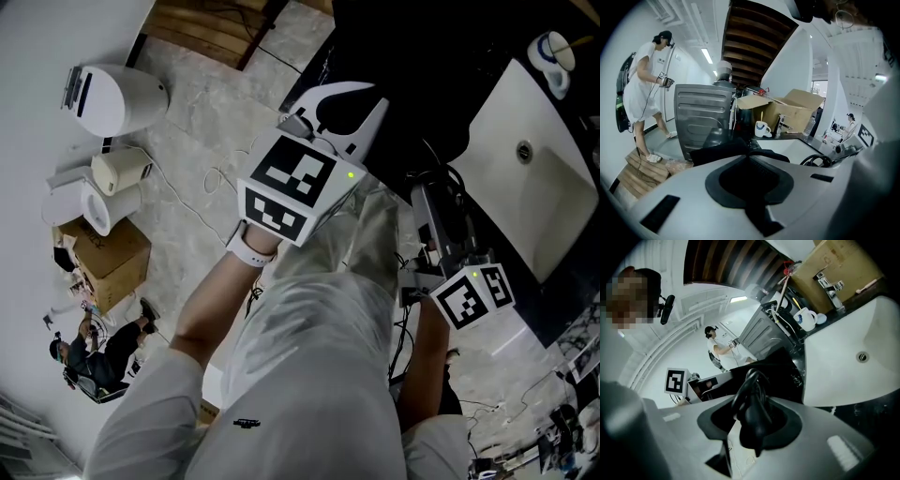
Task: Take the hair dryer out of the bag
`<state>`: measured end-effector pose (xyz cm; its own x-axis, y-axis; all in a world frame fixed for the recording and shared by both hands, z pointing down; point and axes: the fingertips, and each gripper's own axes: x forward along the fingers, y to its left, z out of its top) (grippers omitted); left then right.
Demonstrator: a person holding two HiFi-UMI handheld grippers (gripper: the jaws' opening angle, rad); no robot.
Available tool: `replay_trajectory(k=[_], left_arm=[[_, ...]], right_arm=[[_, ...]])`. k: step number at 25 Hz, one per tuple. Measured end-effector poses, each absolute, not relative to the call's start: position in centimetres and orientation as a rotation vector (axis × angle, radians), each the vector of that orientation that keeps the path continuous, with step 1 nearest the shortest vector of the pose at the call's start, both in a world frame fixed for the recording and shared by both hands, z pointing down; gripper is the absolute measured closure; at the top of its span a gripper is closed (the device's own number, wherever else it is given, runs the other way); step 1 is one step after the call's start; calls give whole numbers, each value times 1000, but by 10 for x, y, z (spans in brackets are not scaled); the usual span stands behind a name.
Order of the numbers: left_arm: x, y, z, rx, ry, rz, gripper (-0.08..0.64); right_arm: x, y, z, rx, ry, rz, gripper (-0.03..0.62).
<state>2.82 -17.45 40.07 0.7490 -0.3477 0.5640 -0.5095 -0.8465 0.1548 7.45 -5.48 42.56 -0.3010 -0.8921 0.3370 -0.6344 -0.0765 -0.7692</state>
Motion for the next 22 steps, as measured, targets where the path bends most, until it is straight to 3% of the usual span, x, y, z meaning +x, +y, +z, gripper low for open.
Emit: replay_trajectory(k=[22], left_arm=[[36, -134, 405, 2646, -582, 799, 537]], right_arm=[[103, -1, 422, -1610, 1789, -1339, 448]])
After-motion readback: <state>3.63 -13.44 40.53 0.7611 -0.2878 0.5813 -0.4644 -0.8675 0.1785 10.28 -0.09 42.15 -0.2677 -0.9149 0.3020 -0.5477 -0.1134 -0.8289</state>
